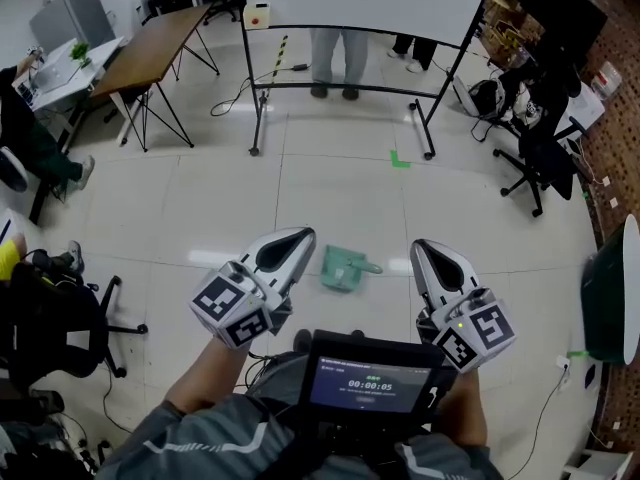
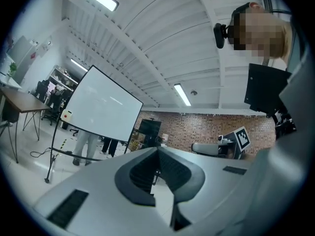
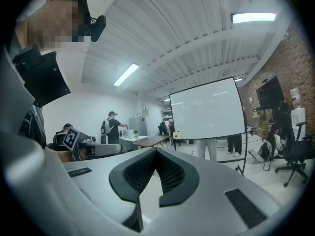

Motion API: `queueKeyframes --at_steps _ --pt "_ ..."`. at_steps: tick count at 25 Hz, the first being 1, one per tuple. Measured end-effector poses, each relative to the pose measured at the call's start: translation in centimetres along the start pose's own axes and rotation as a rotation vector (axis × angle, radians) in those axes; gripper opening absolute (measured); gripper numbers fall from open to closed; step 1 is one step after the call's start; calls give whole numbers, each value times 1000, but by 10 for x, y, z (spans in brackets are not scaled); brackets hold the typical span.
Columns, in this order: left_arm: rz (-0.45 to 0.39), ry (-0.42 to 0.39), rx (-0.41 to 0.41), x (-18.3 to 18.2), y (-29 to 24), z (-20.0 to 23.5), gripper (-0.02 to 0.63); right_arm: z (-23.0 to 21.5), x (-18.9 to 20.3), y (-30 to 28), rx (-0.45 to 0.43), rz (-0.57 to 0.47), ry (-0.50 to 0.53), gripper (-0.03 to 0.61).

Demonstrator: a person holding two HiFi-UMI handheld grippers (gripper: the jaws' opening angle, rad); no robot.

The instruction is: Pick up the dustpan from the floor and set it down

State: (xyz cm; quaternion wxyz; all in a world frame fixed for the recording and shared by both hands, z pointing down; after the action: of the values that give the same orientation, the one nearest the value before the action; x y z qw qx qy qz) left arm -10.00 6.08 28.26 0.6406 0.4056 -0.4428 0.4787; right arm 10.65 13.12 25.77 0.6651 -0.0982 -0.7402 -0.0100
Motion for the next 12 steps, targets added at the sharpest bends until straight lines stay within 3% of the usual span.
queueKeyframes --at_steps 12 --pt "-12 -58 -39 -4 -1 14 25 -4 -5 -24 -66 -44 25 18"
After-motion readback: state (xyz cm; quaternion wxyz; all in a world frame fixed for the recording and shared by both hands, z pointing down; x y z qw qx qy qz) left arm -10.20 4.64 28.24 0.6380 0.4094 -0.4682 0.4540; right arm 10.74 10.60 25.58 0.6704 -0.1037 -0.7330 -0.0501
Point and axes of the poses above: the fingertips, and each gripper's own axes: y backward along the fingers, z to its left, x out of its underside, the point moved 5 cm from there along y, backward along the fingers, and after that the axes turned 14 degrees about x, right-handed, at the moved point
